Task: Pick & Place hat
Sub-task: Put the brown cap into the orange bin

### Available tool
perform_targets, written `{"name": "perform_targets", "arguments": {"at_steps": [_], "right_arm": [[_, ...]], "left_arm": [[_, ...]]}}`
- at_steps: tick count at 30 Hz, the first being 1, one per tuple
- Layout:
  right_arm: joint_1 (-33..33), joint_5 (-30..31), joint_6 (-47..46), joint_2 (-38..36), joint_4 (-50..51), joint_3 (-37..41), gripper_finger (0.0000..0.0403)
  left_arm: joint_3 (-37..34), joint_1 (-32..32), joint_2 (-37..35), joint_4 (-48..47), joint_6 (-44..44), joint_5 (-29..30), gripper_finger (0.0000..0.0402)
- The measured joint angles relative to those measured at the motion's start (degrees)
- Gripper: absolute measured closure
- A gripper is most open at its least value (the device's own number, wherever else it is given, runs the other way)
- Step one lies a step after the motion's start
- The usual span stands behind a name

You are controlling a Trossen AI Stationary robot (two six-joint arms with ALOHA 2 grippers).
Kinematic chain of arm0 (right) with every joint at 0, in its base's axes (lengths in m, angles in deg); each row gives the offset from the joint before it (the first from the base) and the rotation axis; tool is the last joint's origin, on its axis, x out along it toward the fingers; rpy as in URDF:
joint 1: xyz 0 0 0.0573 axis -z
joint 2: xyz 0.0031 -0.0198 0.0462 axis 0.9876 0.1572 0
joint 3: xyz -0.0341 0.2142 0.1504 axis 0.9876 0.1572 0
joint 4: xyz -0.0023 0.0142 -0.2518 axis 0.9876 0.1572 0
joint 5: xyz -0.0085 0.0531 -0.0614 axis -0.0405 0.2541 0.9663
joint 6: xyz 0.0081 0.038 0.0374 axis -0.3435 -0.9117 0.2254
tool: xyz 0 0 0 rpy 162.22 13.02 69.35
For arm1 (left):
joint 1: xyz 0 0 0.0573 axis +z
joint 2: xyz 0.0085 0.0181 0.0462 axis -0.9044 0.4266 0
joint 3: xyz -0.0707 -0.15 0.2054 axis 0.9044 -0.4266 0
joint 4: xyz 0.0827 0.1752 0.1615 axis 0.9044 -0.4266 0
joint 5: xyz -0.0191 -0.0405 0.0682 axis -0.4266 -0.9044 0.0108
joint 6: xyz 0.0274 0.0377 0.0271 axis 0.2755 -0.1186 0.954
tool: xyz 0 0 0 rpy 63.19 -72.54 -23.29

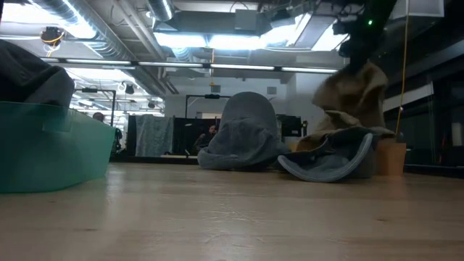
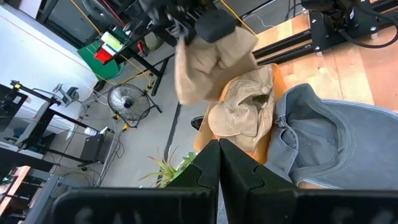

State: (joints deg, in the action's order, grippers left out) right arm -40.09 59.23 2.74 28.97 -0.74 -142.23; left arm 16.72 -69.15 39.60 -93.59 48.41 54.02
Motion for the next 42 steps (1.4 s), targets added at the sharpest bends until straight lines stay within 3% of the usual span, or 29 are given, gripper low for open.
{"name": "perform_targets", "arguments": {"at_steps": [5,11,15,22,26,32,42], "right_arm": [[-0.66,4.63,11.55,-4.0,-6.43,0.0,0.0369],[-1.86,2.45,19.16,-5.41,-9.68,-0.02,0.0377],[-1.92,-4.82,20.06,-5.23,-8.15,0.0,0.0376],[-1.92,-9.16,20.08,-5.15,-6.75,-0.02,0.0376],[-1.95,-9.33,20.46,-4.19,-4.37,-0.02,0.0376],[-1.94,-3.12,24.91,-4.09,-7.57,-0.02,0.0376],[-1.92,-7.4,24.76,-2.41,-2.93,-0.02,0.0376]], "left_arm": [[0.0,-0.02,0.0,0.0,0.0,0.71,0.0396],[0.0,-0.02,0.02,0.0,-0.42,1.86,0.04],[0.0,-0.02,0.02,0.01,-0.42,1.85,0.0396],[0.0,-0.02,0.02,0.01,-0.42,1.82,0.0398],[0.0,-0.02,0.02,0.02,-0.42,1.84,0.0397],[0.0,-0.02,0.02,0.02,-0.42,1.89,0.0398],[0.0,-0.02,0.02,0.02,0.0,1.93,0.0397]]}}
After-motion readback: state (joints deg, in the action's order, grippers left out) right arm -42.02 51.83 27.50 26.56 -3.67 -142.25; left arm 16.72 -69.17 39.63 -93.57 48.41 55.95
